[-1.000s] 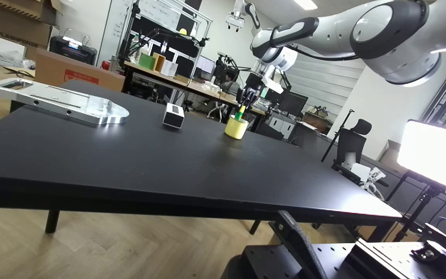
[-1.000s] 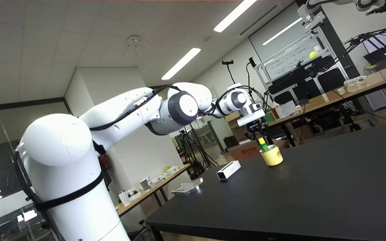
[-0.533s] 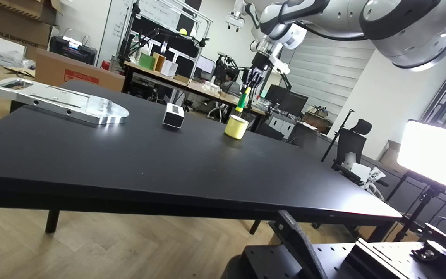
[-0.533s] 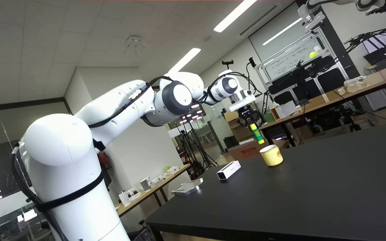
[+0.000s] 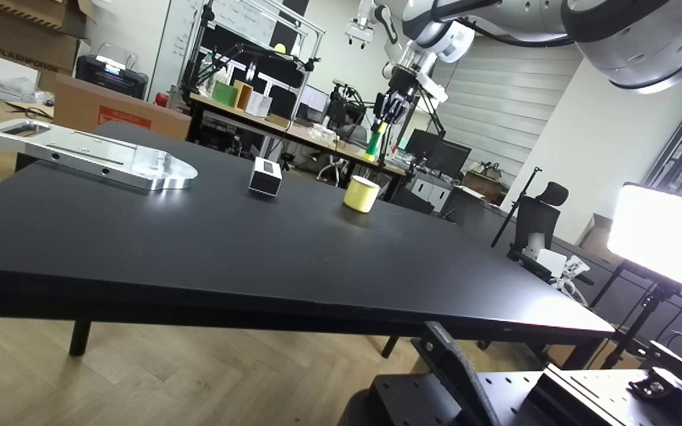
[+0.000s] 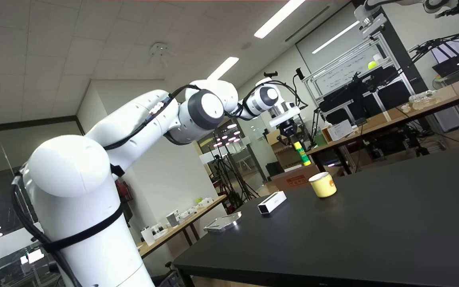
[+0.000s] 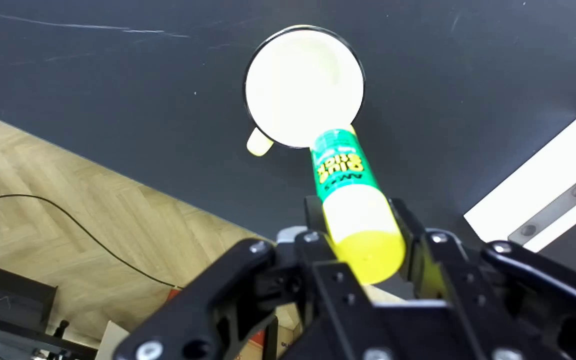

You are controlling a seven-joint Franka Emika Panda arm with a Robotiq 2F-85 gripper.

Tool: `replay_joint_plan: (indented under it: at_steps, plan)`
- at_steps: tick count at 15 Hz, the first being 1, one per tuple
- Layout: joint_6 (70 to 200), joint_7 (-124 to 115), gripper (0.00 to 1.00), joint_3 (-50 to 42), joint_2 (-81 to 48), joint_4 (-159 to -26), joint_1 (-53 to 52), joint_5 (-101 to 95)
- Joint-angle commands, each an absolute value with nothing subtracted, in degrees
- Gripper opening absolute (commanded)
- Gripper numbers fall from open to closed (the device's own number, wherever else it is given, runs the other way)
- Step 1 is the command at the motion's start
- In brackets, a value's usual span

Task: Take the glue stick out of the cup and put it on the table

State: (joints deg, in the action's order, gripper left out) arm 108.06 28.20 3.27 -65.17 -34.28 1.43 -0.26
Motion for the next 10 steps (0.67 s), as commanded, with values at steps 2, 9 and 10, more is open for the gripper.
replay_joint_plan:
  at_steps: [2, 9, 10]
  plan:
    - [107.7, 28.6, 0.34, 3.3, -64.1, -36.5, 1.5, -0.3]
    - [107.0, 29.3, 0.34, 3.3, -62.1, -39.8, 1.6, -0.3]
    - [107.0, 29.3, 0.34, 3.3, -62.1, -39.9, 1.6, -0.3]
